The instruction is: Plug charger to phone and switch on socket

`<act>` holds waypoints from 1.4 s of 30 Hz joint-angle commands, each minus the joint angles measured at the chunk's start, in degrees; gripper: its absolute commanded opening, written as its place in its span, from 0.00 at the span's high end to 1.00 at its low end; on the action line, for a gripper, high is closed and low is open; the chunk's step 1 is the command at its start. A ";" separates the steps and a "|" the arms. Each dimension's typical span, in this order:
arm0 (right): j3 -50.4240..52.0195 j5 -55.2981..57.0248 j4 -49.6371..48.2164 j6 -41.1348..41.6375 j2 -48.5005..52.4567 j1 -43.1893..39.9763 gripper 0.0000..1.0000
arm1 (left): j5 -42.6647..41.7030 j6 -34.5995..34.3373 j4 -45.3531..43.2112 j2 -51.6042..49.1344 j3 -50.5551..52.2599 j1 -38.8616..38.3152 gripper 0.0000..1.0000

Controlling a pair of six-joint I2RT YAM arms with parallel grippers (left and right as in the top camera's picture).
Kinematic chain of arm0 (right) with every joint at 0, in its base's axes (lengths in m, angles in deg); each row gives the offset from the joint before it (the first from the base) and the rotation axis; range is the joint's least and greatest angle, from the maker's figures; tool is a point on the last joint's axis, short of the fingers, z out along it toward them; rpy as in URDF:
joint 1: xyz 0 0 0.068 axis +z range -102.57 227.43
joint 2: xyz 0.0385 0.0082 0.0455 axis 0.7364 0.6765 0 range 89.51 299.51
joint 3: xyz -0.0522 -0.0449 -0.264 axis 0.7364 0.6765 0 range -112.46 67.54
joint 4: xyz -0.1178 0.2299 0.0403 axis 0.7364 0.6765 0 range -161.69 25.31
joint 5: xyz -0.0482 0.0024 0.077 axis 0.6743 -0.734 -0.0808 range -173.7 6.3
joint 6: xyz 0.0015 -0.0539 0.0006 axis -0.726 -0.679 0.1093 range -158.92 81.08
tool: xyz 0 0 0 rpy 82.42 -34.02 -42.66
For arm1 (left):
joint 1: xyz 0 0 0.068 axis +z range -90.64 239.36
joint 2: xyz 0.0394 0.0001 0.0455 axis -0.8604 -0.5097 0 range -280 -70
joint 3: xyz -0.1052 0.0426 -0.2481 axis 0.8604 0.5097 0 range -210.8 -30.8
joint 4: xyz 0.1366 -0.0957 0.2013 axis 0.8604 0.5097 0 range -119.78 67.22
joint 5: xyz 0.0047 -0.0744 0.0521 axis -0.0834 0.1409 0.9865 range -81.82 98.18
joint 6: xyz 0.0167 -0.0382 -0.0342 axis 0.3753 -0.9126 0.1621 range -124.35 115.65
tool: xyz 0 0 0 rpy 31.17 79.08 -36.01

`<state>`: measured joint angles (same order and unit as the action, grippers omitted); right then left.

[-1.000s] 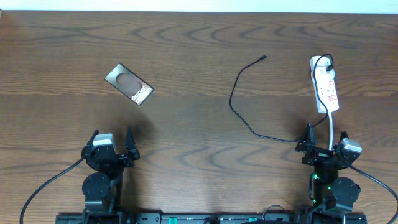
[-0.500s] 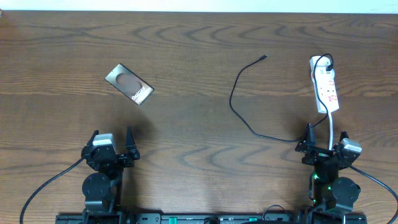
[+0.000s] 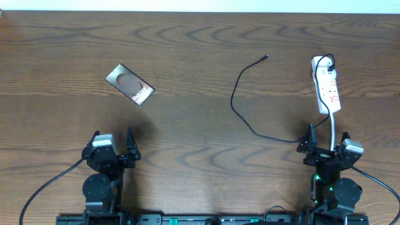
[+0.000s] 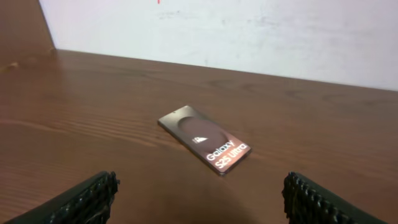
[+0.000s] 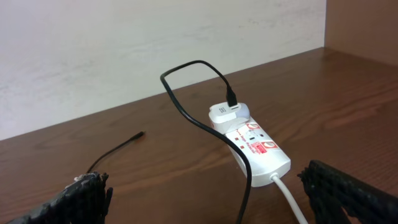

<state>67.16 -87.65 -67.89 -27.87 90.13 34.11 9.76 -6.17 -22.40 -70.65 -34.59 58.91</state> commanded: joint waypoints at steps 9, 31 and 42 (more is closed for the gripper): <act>0.07 -0.52 0.15 -0.83 -0.31 0.24 0.01 | -27.96 -36.09 -11.74 0.04 0.81 -0.17 0.13; 0.07 -0.52 0.15 -0.83 -0.31 0.24 0.01 | -16.79 -36.79 -37.55 -17.49 -13.29 -0.17 0.13; 0.07 -0.52 0.15 -0.85 -0.31 0.24 0.01 | -25.99 -20.81 11.85 -56.48 -58.88 -0.20 0.13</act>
<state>67.16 -87.82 -67.96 -27.89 90.18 34.15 -15.87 -32.97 -14.99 -122.58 -86.04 58.76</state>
